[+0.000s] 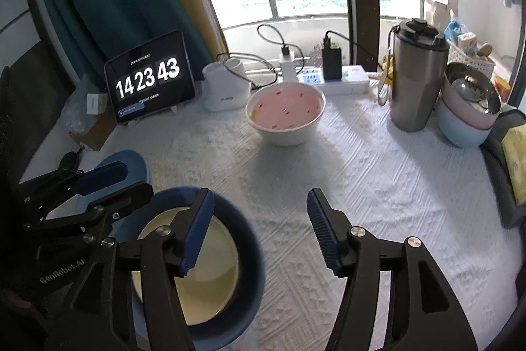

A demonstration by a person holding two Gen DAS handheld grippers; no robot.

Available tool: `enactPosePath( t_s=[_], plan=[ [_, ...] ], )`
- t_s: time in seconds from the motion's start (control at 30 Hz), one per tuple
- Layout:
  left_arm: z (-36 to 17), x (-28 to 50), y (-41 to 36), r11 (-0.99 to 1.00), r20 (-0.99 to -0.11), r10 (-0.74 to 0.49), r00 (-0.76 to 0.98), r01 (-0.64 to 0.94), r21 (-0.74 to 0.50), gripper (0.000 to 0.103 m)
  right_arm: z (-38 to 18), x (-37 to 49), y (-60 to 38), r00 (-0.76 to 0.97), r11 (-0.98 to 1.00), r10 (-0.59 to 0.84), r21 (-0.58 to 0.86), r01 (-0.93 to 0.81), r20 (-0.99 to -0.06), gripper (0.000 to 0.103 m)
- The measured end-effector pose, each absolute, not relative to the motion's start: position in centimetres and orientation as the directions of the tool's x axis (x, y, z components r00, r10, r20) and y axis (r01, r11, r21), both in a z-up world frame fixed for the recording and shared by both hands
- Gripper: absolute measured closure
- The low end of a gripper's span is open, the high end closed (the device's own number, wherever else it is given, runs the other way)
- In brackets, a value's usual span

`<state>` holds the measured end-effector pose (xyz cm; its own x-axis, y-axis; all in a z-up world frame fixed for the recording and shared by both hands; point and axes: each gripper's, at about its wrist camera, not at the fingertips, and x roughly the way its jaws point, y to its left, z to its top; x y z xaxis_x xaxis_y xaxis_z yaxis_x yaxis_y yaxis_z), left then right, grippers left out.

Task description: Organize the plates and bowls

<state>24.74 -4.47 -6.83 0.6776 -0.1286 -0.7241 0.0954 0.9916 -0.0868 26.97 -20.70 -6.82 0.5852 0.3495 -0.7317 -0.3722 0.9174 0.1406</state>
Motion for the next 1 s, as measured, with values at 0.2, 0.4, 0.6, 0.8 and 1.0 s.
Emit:
enactPosePath(
  t_s=[0.2,0.4,0.6,0.8,1.0],
  plan=[
    [-6.7,27.1,-4.7,0.992,-0.709,-0.117,0.695,0.109,-0.057,0.044,-6.6,28.9,-21.5,0.624,0.933,0.316,0.115,-0.342,-0.715,0.037],
    [-6.6,29.9,-4.4,0.990,-0.716,-0.141,0.684,0.112,-0.088,0.044,-6.6,31.0,-21.8,0.643,0.948,0.280,0.099,-0.303,-0.713,0.037],
    [-7.2,32.9,-4.0,0.987,-0.735,-0.158,0.660,0.096,-0.126,0.044,-7.1,33.2,-21.8,0.651,0.957,0.256,0.095,-0.273,-0.715,0.037],
    [-8.2,35.7,-3.8,0.987,-0.749,-0.162,0.642,0.092,-0.134,0.044,-7.9,35.5,-21.3,0.636,0.960,0.248,0.098,-0.261,-0.731,0.037],
    [-9.0,38.1,-3.9,0.986,-0.771,-0.166,0.615,0.115,-0.121,0.044,-8.8,37.6,-21.0,0.620,0.962,0.249,0.114,-0.249,-0.744,0.037]
  ],
)
